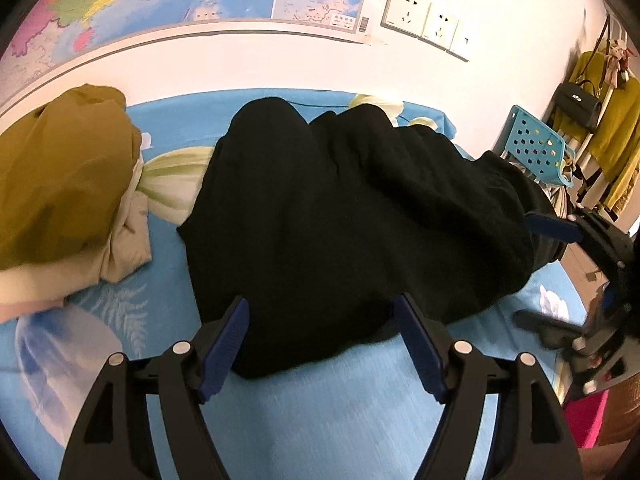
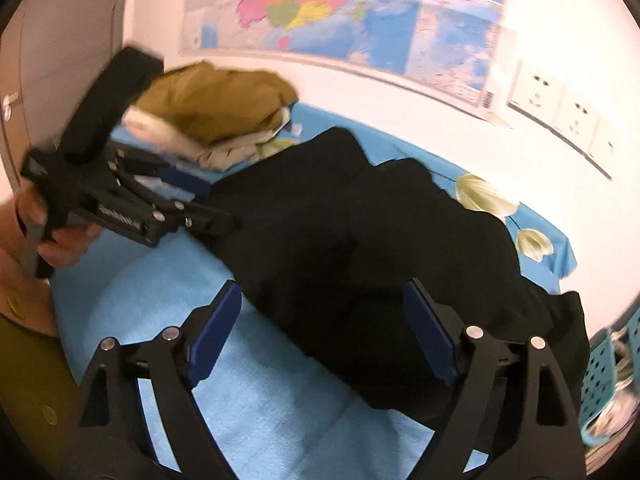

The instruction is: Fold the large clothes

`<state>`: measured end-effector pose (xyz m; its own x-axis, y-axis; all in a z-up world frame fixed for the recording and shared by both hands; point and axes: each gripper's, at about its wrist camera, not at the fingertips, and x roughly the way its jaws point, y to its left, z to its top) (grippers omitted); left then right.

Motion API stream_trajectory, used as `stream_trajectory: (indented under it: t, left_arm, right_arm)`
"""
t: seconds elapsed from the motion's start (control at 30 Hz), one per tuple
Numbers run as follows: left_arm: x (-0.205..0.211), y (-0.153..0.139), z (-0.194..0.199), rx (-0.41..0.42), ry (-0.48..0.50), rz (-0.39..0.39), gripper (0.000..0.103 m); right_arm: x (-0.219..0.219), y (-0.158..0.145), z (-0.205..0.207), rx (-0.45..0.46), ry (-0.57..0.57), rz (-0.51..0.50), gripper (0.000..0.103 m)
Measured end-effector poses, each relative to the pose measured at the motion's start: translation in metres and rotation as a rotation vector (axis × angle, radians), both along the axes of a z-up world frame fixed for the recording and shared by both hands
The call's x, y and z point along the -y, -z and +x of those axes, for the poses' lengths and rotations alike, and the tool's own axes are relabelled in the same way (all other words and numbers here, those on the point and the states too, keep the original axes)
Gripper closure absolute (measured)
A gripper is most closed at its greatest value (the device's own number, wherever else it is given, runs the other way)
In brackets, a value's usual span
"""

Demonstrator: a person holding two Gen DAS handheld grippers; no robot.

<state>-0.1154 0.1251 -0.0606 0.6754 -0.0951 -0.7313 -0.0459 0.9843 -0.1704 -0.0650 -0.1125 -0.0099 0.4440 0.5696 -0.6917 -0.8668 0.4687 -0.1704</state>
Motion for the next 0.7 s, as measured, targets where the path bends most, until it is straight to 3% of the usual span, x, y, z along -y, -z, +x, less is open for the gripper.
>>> stream_trajectory:
  t: [0.47,0.53,0.7]
  left_arm:
    - [0.005,0.009,-0.021,-0.033,0.010,-0.064,0.028]
    - [0.003,0.011,-0.025,-0.035,0.035,-0.123,0.027]
    - [0.002,0.019,-0.032,-0.056,0.081,-0.255,0.027]
  right_arm:
    - [-0.022,0.039,-0.002,0.100,0.033,-0.110,0.021]
    - [-0.028,0.043,0.000,0.139,0.036,-0.137,0.026]
    - [-0.029,0.042,0.012,0.088,0.023,-0.105,0.065]
